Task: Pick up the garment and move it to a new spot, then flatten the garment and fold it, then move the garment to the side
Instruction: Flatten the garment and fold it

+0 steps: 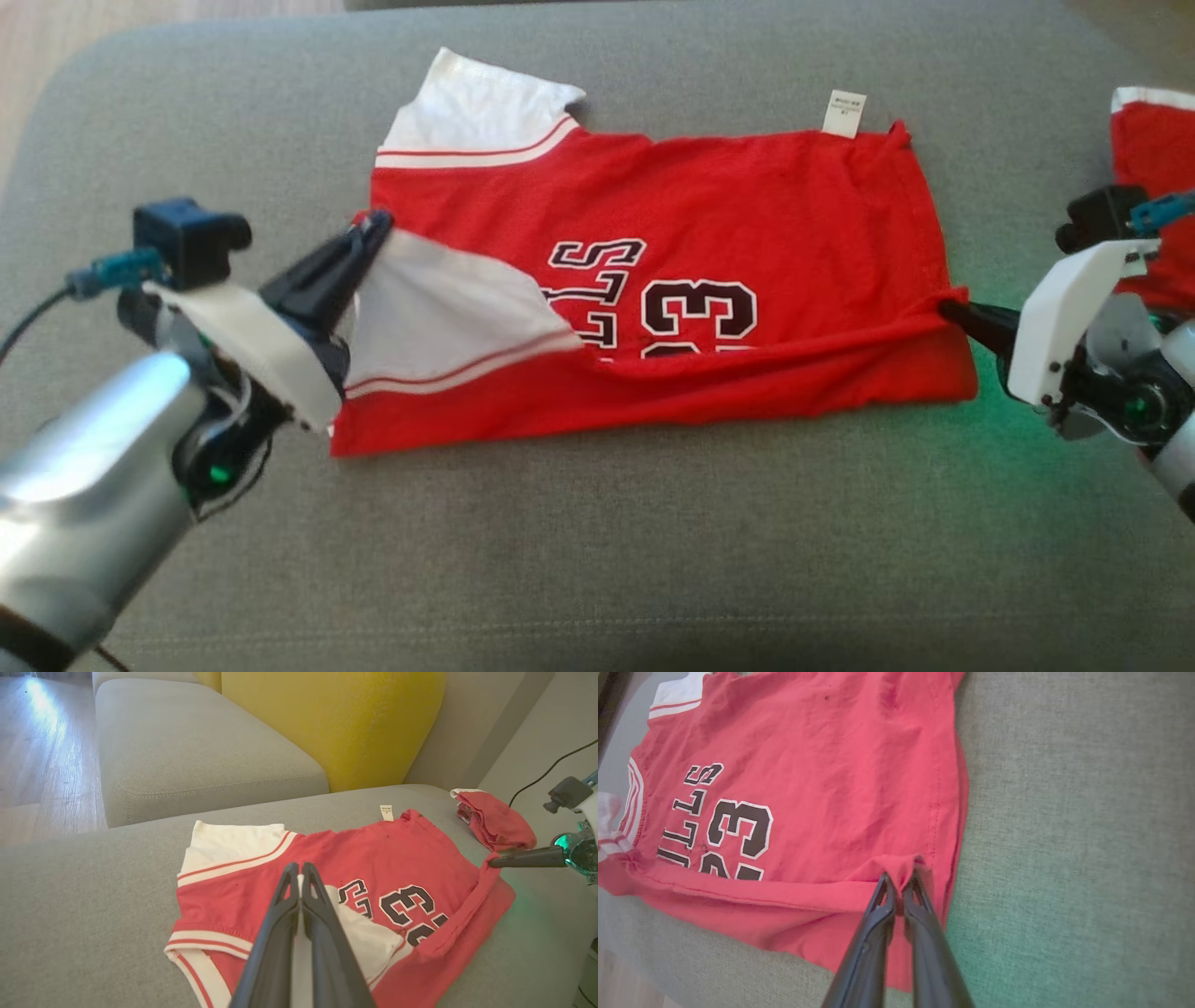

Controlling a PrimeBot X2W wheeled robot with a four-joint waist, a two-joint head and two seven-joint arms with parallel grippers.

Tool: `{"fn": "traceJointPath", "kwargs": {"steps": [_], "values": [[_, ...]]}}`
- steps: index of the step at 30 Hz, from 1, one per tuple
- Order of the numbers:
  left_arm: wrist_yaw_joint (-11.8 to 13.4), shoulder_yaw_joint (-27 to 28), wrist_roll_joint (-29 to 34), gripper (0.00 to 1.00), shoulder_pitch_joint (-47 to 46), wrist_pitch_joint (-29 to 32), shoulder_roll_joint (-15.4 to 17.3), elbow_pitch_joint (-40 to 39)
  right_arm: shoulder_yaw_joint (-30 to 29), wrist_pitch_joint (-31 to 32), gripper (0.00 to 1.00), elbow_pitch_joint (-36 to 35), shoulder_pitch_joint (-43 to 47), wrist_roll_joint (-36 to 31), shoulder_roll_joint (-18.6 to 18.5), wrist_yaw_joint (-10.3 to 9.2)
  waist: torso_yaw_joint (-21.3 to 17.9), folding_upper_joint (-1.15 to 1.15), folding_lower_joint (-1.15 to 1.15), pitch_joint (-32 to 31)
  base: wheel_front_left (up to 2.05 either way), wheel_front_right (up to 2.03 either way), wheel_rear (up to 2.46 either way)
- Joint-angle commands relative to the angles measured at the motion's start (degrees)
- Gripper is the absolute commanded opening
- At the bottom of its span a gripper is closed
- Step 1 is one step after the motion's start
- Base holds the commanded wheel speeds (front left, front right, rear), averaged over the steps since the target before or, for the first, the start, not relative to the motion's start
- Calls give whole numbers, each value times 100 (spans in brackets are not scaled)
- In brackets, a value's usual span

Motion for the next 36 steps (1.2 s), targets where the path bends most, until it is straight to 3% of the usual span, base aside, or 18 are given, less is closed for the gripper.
{"fn": "traceJointPath", "kwargs": {"steps": [1, 5, 6, 7, 8, 9, 12, 15, 22, 25, 27, 31, 36], "values": [[4, 371, 78, 0, -364, -74, 148, -22, -26, -101, 0, -61, -114, -32, -82, -4, -32, 0, -1, 63, 0, 0, 0], [4, 716, 284, 0, -348, -75, -99, 290, 34, -225, 0, -20, -179, -13, -42, -4, -45, 0, -1, 144, 0, 0, 0], [4, 770, 375, 0, -329, -75, -217, 468, 71, -312, 36, 25, -200, -27, -29, -4, -50, 0, -1, 163, 0, 0, 0], [4, 801, 411, 18, -324, -75, -278, 567, 82, -408, 94, 55, -224, -64, -20, -4, -51, 0, -1, 174, 0, 0, 0], [4, 823, 441, 55, -314, -75, -344, 673, 89, -485, 100, 92, -239, -72, 1, -4, -52, 0, -1, 182, 0, 0, 0], [4, 834, 442, 100, -292, -76, -415, 804, 91, -551, 100, 120, -248, -59, 32, -4, -54, 0, -1, 186, 0, 0, 0], [55, 970, 505, 100, -295, -76, -634, 1150, 17, -847, 100, 104, -250, 78, 118, -4, -44, 0, -1, 192, 0, 0, 0], [222, 1491, 640, 100, -235, -76, -866, 1300, -75, -1288, 100, 105, -211, 139, 130, -4, -15, 0, -1, 181, 0, 0, 0], [662, 3488, 1439, 100, 610, -76, -1518, 716, -167, -2935, 100, -19, 100, -162, 155, -4, 33, 0, -1, -99, 0, 0, 0], [700, 4293, 1840, 100, 1194, -76, -1877, 235, -203, -3698, 100, 7, 277, -433, 261, -4, 25, 0, -1, -266, 0, 0, 0], [623, 4535, 2275, 100, 1552, -76, -2049, -57, -308, -3945, 100, -33, 425, -473, 389, -4, 31, 0, -1, -351, 0, 0, 0], [539, 4824, 2976, 100, 2240, -76, -2400, -395, -695, -4139, 100, -154, 766, -768, 640, -4, -15, 0, -1, -517, 0, 0, 0], [482, 5171, 3472, 100, 2947, -76, -2856, -571, -1822, -4154, 100, -519, 1500, -1935, 1099, -4, -88, 0, -1, -570, 0, 0, 0]]}}
